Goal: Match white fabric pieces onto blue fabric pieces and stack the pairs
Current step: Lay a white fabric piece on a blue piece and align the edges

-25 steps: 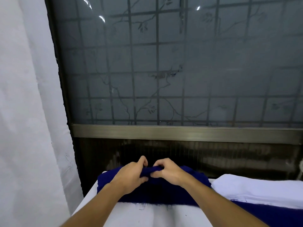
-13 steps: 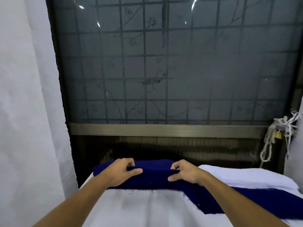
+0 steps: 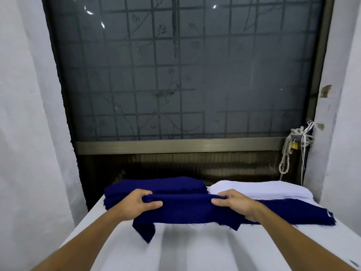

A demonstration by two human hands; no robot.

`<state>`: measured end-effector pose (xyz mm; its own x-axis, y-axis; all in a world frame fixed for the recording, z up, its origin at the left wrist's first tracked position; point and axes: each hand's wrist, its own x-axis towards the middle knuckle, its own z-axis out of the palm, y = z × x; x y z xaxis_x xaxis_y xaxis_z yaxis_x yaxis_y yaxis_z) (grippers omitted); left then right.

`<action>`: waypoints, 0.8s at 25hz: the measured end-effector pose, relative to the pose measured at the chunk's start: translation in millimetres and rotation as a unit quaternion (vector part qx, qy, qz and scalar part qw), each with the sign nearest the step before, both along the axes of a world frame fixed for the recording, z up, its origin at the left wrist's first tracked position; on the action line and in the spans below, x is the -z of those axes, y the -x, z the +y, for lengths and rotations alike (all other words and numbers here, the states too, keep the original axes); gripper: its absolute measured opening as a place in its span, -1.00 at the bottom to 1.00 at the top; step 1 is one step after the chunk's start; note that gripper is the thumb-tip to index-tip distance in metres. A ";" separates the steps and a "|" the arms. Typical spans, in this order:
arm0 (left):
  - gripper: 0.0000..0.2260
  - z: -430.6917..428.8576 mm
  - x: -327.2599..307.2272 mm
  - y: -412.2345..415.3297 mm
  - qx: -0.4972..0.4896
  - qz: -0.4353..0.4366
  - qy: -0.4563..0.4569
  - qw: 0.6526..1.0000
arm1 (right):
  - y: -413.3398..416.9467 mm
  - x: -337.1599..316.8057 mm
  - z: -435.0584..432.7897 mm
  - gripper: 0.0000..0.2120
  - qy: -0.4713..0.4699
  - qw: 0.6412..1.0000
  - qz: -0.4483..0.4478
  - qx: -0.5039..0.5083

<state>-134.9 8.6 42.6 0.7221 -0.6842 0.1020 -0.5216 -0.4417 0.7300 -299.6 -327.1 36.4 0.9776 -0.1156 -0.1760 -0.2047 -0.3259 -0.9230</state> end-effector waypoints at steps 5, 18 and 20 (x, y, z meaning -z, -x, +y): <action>-0.67 13.0 24.6 19.7 0.007 0.032 -0.009 0.999 | 36.9 19.5 -18.7 -0.76 -0.021 0.998 -0.008 0.064; -0.93 28.0 102.4 24.8 -0.194 0.042 -0.098 0.975 | 91.5 114.0 -36.8 -0.82 0.198 0.954 0.021 0.224; -0.85 28.8 119.5 32.3 -0.249 0.026 -0.066 0.966 | 94.1 121.8 -35.9 -0.83 0.231 0.940 0.014 0.250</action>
<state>-167.2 37.4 -76.9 0.9668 -0.2553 -0.0067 -0.1852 -0.7189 0.6700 -393.7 -363.0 -85.4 0.7766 -0.6297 -0.0182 -0.4605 -0.5477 -0.6985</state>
